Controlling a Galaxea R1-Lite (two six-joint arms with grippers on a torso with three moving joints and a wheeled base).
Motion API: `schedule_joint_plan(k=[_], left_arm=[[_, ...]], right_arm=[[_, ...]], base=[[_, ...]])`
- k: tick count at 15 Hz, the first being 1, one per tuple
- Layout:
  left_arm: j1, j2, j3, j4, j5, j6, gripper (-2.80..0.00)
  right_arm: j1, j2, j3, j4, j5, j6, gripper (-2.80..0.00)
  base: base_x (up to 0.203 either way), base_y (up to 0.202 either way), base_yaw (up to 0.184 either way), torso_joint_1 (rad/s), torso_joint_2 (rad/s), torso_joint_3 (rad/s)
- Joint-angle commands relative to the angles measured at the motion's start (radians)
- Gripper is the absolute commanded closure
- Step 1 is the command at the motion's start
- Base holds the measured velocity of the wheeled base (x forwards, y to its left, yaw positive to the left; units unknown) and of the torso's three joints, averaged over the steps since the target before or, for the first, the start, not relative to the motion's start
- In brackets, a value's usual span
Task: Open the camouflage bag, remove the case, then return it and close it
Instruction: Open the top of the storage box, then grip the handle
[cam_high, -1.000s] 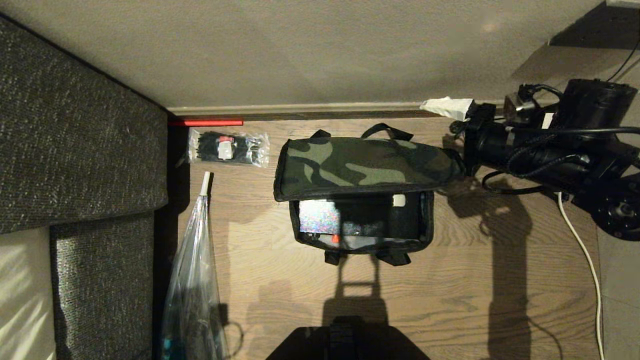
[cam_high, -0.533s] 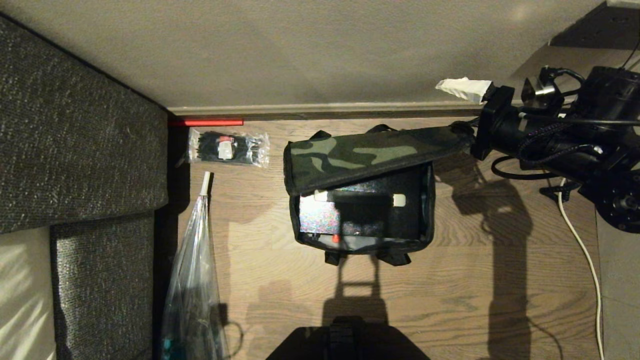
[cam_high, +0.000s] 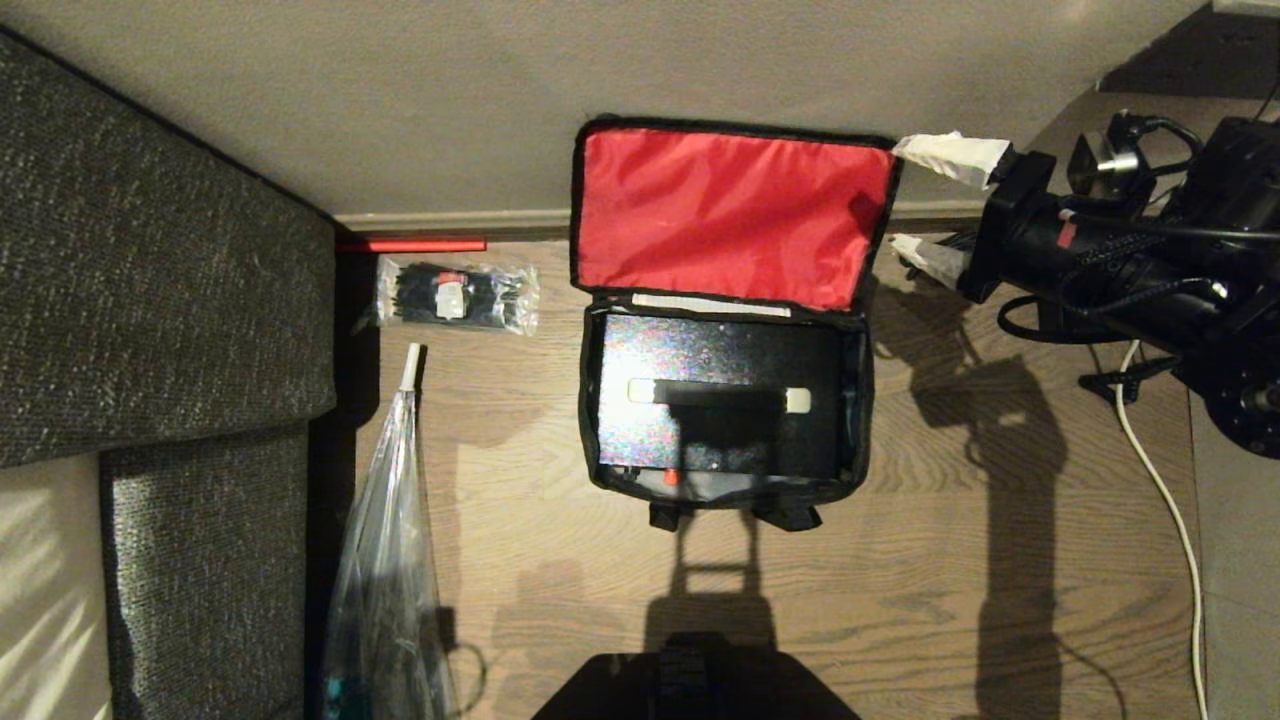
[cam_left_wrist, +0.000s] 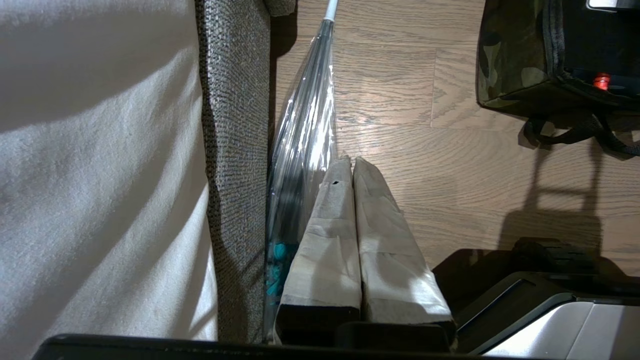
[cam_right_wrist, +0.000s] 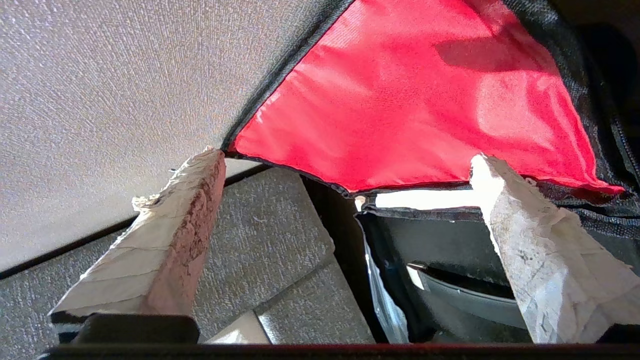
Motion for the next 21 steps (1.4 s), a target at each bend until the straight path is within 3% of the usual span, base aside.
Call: schedule_joint_plan(k=[1, 4, 7, 9, 16, 17, 19, 21], left_arm=[[0.000, -0.002, 0.003, 0.000, 0.000, 0.000, 0.00], [0.000, -0.001, 0.003, 0.000, 0.000, 0.000, 0.00], [0.000, -0.002, 0.002, 0.000, 0.000, 0.000, 0.00], [0.000, -0.002, 0.002, 0.000, 0.002, -0.002, 0.00], [0.000, -0.002, 0.002, 0.000, 0.000, 0.000, 0.00], [0.000, -0.002, 0.002, 0.000, 0.000, 0.000, 0.00], [0.000, -0.002, 0.003, 0.000, 0.000, 0.000, 0.00], [0.000, -0.002, 0.003, 0.000, 0.000, 0.000, 0.00]], right_arm=[[-0.002, -0.002, -0.007, -0.031, 0.006, -0.005, -2.80], [-0.002, -0.012, 0.018, -0.029, 0.010, -0.035, -2.80], [-0.002, -0.068, 0.239, -0.015, 0.041, -0.113, -2.80], [-0.004, -0.124, 0.317, 0.019, 0.085, -0.140, -2.80], [-0.001, -0.323, 0.484, 0.099, 0.161, -0.172, -2.80], [-0.001, -0.356, 0.516, 0.105, 0.178, -0.175, 0.00], [-0.001, -0.369, 0.530, 0.132, 0.187, -0.191, 0.00], [-0.001, -0.481, 0.556, 0.292, 0.189, -0.251, 0.00]], base=[[0.000, 0.000, 0.000, 0.000, 0.00, 0.000], [0.000, 0.000, 0.000, 0.000, 0.00, 0.000], [0.000, 0.000, 0.000, 0.000, 0.00, 0.000], [0.000, 0.000, 0.000, 0.000, 0.00, 0.000], [0.000, 0.000, 0.000, 0.000, 0.00, 0.000], [0.000, 0.000, 0.000, 0.000, 0.00, 0.000], [0.000, 0.000, 0.000, 0.000, 0.00, 0.000], [0.000, 0.000, 0.000, 0.000, 0.00, 0.000]])
